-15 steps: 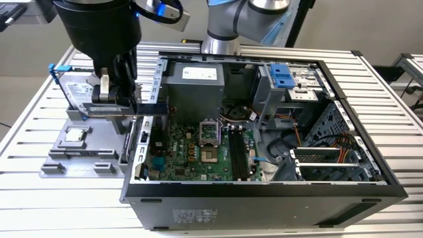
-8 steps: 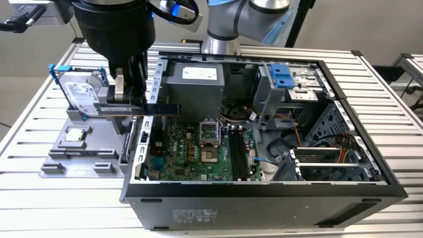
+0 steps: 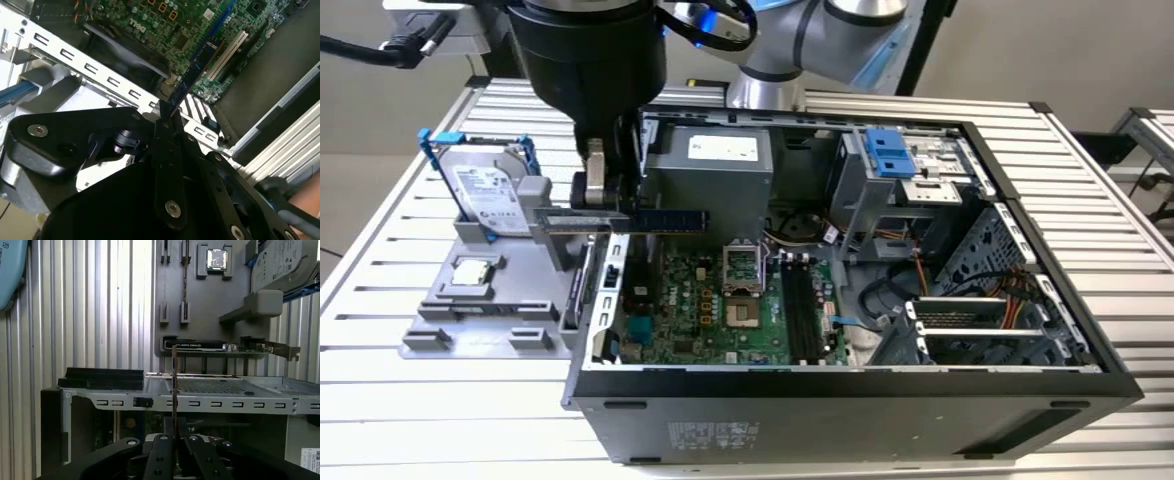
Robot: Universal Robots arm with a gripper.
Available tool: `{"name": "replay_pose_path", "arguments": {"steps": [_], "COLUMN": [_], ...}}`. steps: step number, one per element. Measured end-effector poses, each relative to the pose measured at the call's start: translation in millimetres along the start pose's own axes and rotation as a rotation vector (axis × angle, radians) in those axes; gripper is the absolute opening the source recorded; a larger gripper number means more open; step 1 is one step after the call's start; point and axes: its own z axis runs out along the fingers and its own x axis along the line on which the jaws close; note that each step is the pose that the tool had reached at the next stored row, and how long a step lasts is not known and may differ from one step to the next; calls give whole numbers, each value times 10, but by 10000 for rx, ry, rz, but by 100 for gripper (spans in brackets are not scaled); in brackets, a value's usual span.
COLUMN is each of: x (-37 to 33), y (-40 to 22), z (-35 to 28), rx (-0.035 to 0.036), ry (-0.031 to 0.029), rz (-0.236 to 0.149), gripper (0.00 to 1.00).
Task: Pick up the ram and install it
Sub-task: 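Pick up the ram and move it above insertion slot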
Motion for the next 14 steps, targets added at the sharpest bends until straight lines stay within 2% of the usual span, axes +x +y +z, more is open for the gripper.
{"name": "replay_pose_path", "arguments": {"steps": [14], "x": [0], "y": [-338], "z": [-3], "rx": [-3], "ry": [0], "rz": [-5], "gripper": [0]}}
